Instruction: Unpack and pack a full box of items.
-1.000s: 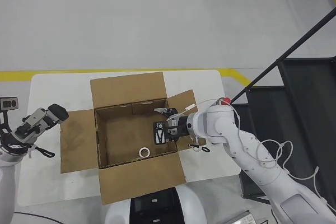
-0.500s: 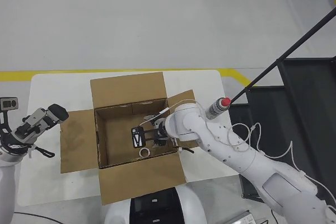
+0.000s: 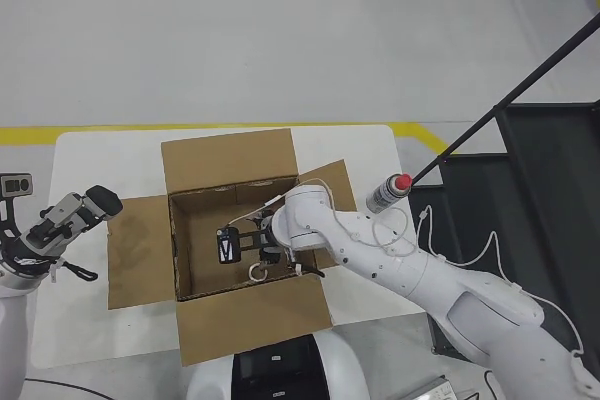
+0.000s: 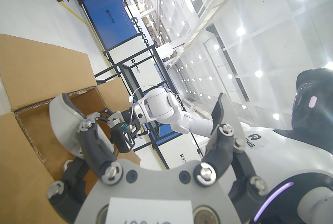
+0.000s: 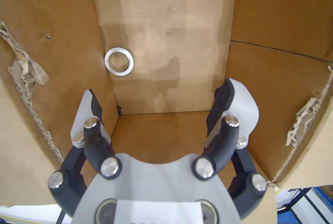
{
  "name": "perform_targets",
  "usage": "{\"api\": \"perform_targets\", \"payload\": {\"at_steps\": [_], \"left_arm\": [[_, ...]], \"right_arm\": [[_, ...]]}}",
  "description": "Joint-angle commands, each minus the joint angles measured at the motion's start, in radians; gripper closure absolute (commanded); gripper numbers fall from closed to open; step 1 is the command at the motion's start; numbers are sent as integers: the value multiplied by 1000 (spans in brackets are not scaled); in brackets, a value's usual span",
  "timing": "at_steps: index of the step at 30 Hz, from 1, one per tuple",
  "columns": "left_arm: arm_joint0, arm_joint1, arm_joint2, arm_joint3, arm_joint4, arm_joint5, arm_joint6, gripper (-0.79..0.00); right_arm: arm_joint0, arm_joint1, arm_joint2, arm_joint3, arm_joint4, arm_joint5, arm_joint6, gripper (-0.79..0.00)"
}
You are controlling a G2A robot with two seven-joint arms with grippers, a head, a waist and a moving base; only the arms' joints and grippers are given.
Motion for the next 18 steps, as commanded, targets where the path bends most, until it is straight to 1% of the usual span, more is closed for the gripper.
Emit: {"api": "perform_targets", "payload": {"at_steps": [1, 8, 11, 14, 18], "left_arm": [[0, 0, 0, 0, 0, 0, 0, -785], [0, 0, 0, 0, 0, 0, 0, -785], [0, 0, 0, 0, 0, 0, 0, -785], [0, 0, 0, 0, 0, 0, 0, -785], [0, 0, 0, 0, 0, 0, 0, -785]], "right_arm": [[0, 0, 0, 0, 0, 0, 0, -785], [0, 0, 0, 0, 0, 0, 0, -785], [6, -4, -5, -23, -28, -11, -33, -785], [22, -17, -24, -22, -46, -14, -36, -785], [42, -44, -71, 24, -60, -9, 5, -785]]}}
